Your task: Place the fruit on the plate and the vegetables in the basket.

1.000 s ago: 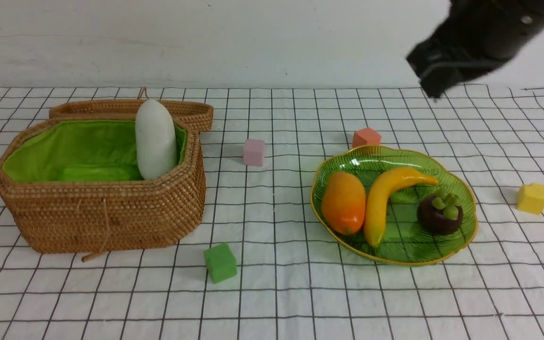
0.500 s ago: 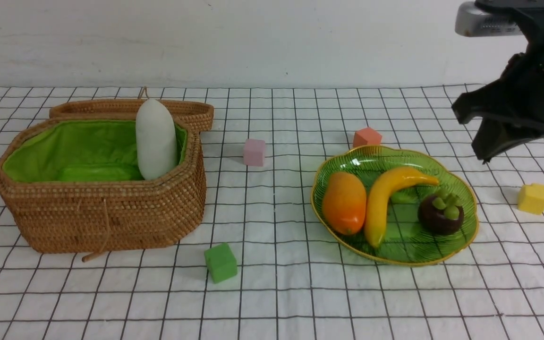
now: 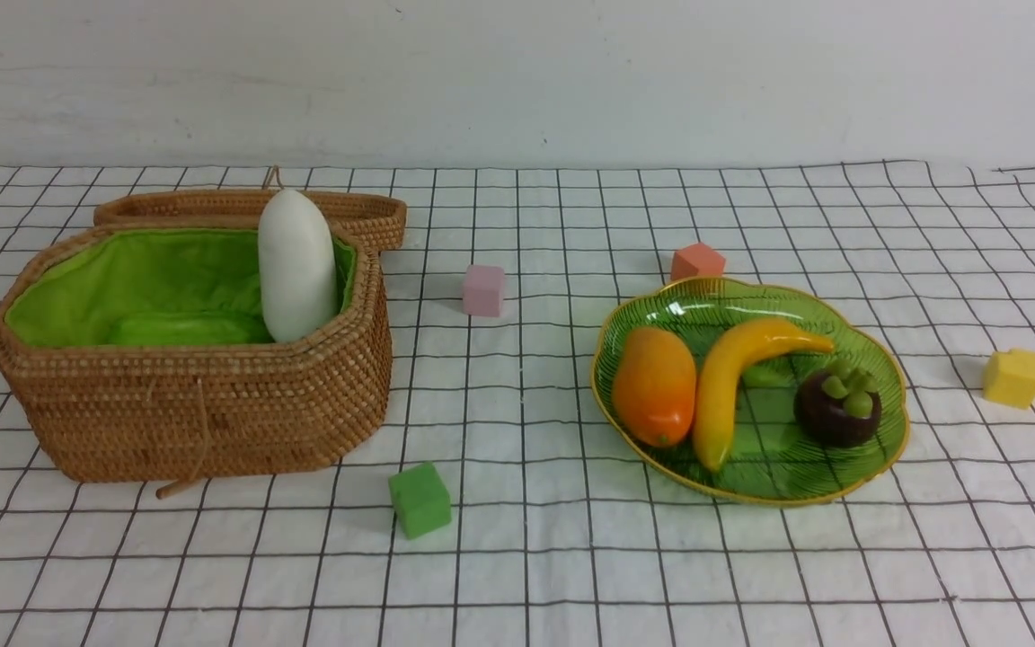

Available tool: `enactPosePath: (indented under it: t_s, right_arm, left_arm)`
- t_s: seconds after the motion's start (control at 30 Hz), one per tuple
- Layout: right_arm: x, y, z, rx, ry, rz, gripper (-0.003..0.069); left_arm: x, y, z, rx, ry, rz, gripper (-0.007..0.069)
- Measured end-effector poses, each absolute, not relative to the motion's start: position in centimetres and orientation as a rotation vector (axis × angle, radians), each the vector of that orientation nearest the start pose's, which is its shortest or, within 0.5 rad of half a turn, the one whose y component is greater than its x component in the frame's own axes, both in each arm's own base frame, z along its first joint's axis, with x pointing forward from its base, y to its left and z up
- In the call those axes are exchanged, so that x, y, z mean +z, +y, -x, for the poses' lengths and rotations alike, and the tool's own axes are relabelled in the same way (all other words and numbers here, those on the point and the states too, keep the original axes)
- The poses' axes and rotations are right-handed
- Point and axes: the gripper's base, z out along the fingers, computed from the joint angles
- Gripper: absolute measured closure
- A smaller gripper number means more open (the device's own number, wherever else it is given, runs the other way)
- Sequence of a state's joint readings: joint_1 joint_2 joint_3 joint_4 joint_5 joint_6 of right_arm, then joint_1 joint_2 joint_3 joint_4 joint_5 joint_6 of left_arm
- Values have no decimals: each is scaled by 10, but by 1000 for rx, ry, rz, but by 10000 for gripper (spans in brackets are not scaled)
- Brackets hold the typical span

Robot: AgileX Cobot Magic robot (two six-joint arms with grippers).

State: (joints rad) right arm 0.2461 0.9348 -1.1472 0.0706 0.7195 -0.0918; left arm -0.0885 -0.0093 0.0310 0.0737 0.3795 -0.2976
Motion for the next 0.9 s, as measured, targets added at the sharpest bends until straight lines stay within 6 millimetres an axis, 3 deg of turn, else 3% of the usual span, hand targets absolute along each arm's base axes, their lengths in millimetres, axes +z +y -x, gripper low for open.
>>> enactPosePath:
  t_s: [0.07, 0.13, 0.17, 0.23, 0.3, 0.33, 0.37, 0.4, 0.43, 0.47, 0.57, 0.63, 0.9]
  right_arm:
    - [407, 38, -135, 196, 1863, 277, 650]
    - [391, 33, -119, 203, 1835, 261, 648]
    - [361, 27, -95, 208, 1809, 244, 646]
    - [319, 19, -69, 198, 1790, 211, 644]
    - [285, 14, -54, 181, 1787, 168, 641]
    - [268, 11, -49, 170, 1786, 139, 641]
    - [264, 11, -48, 165, 1786, 134, 641]
    - [238, 9, -44, 141, 1797, 81, 641]
    - [238, 9, -44, 142, 1797, 80, 641]
    - [217, 7, -44, 114, 1828, 44, 638]
    - [182, 4, -48, 65, 1921, 5, 634]
    - [174, 3, -50, 40, 1921, 0, 631]
    - [174, 2, -52, 29, 1875, -11, 623]
  left_arm:
    - [169, -2, -53, -192, 1882, 151, 386]
    - [169, -2, -53, -192, 1882, 151, 386]
    - [169, -2, -53, -192, 1882, 151, 386]
    - [169, -2, -53, -192, 1882, 151, 386]
    - [169, -2, -53, -192, 1882, 151, 386]
    - [169, -2, -53, -192, 1882, 151, 386]
    - [169, -2, -53, -192, 1882, 151, 386]
    - [169, -2, -53, -192, 1882, 151, 386]
    - [169, -2, -53, -192, 1882, 151, 386]
    - [169, -2, -53, -192, 1882, 151, 386]
    - [169, -2, -53, -192, 1882, 151, 386]
    - [169, -2, -53, -192, 1882, 151, 386]
    - [169, -2, -53, -192, 1882, 151, 386]
